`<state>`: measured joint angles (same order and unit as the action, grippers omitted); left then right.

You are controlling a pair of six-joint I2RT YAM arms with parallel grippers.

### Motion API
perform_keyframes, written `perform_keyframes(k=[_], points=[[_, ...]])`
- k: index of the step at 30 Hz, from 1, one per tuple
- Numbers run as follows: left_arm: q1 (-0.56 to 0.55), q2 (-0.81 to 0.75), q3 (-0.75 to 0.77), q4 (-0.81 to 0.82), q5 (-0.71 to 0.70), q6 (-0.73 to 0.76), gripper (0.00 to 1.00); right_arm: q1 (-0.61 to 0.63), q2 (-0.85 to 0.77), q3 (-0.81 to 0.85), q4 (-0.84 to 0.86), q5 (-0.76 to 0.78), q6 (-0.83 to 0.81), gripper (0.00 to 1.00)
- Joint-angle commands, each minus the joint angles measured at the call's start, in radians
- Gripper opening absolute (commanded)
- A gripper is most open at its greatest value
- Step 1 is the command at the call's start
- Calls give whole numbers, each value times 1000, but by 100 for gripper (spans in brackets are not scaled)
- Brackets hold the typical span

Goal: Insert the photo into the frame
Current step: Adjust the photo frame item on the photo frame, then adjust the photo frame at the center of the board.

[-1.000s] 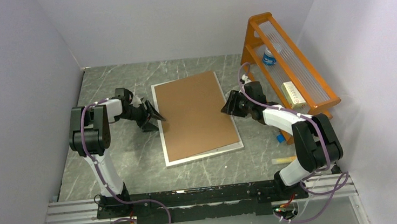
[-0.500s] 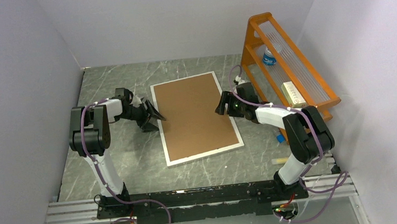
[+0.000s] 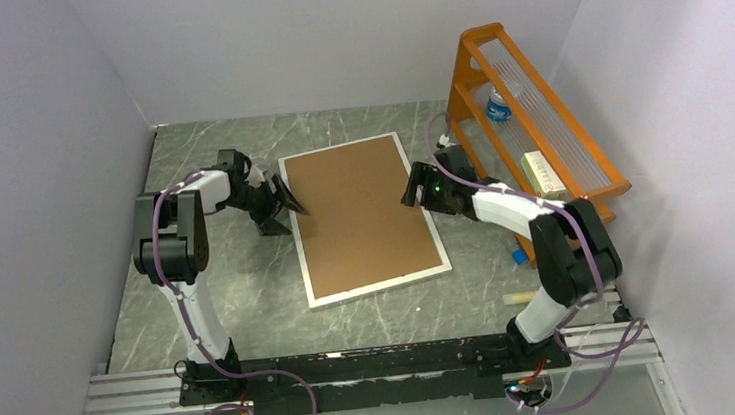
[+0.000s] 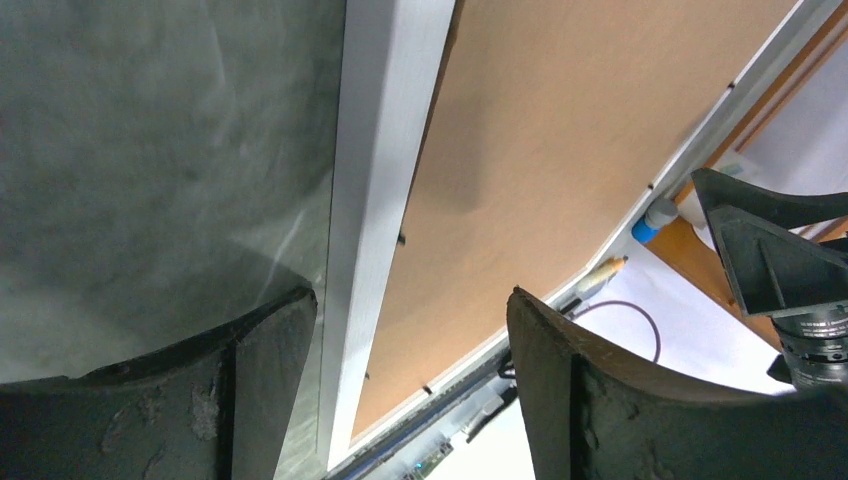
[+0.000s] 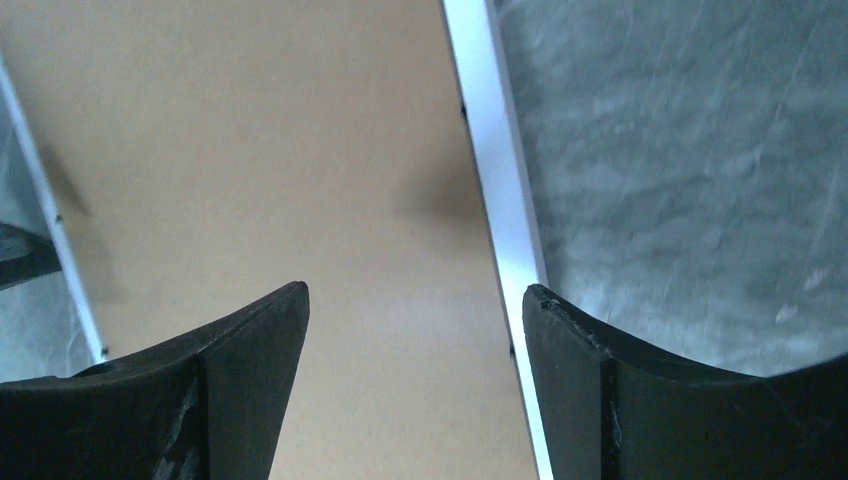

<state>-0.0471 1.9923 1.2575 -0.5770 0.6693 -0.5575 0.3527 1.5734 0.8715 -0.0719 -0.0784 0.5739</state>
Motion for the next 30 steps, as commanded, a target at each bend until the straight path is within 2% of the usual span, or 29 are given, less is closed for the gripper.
perform_keyframes(k=[1, 5, 9, 16, 21, 27, 30], points=[[16, 82, 85, 27, -210, 77, 80, -7, 127, 163, -64, 72, 23, 84], [43, 126, 168, 53, -198, 78, 87, -8, 222, 212, -101, 10, -2, 90], [44, 205, 246, 64, -111, 81, 88, -8, 247, 205, -110, -95, -22, 92], [44, 296, 314, 78, 16, 77, 86, 10, 183, 81, -26, -331, 11, 92], [44, 338, 353, 75, 82, 90, 83, 89, 116, -5, 66, -494, 39, 91], [44, 411, 445, 60, 171, 118, 80, 226, 65, -42, 63, -480, 40, 91], [44, 437, 500, 40, 159, 130, 80, 236, 54, -19, -28, -407, 26, 91]])
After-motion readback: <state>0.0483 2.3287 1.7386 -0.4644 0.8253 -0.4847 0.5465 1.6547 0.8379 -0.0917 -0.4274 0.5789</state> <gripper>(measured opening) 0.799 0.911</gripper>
